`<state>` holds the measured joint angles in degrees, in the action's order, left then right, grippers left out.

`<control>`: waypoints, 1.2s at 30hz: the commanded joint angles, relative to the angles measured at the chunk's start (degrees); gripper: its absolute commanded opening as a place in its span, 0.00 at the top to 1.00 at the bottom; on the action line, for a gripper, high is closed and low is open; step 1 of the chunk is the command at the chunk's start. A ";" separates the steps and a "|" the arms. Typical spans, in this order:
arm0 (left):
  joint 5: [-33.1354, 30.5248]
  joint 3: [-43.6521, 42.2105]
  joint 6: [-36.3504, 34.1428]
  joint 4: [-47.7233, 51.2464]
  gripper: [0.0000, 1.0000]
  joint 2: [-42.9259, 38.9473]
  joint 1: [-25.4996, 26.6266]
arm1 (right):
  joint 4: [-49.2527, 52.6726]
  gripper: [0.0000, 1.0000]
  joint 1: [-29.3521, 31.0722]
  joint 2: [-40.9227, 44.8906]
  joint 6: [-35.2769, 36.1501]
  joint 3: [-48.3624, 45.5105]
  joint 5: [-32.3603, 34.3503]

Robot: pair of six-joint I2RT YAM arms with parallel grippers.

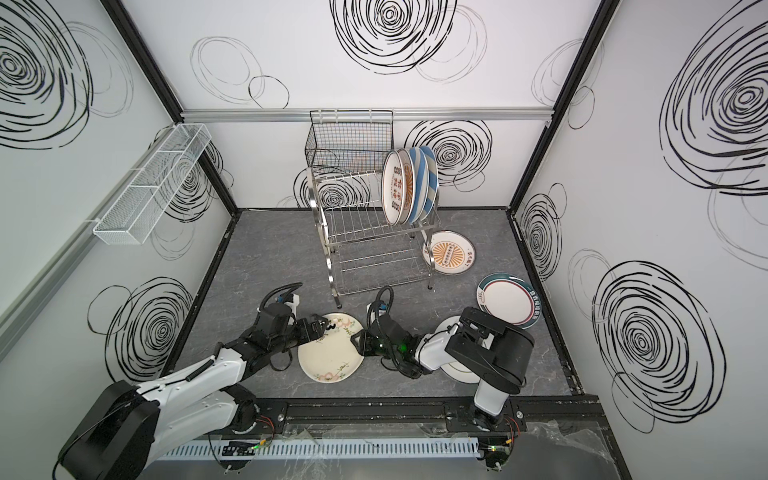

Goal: Load the plates into the dish rack
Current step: 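Grasp the flower plate edge with the right gripper and tilt it upright, then carry the flower plate toward the rack with the right gripper while the left withdraws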

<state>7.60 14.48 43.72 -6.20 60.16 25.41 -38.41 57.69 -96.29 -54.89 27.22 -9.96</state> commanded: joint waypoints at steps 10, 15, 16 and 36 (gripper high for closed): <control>-0.39 1.55 -0.48 3.10 0.04 -2.62 0.29 | 2.28 0.91 -0.71 3.05 0.90 1.26 1.91; -2.34 4.23 -2.09 8.57 0.04 -6.45 -0.37 | 7.97 1.00 -0.91 8.86 2.54 1.42 4.56; -2.62 4.90 -2.40 9.79 0.04 -7.24 -0.66 | 10.04 1.00 -0.91 10.84 3.32 1.56 5.70; -3.48 -3.26 -6.50 9.63 0.04 -16.41 -2.82 | 63.78 1.00 -1.61 46.58 23.78 21.44 14.52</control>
<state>4.47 12.91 39.20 6.35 44.91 22.39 20.34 56.55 -52.58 -34.39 41.85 4.69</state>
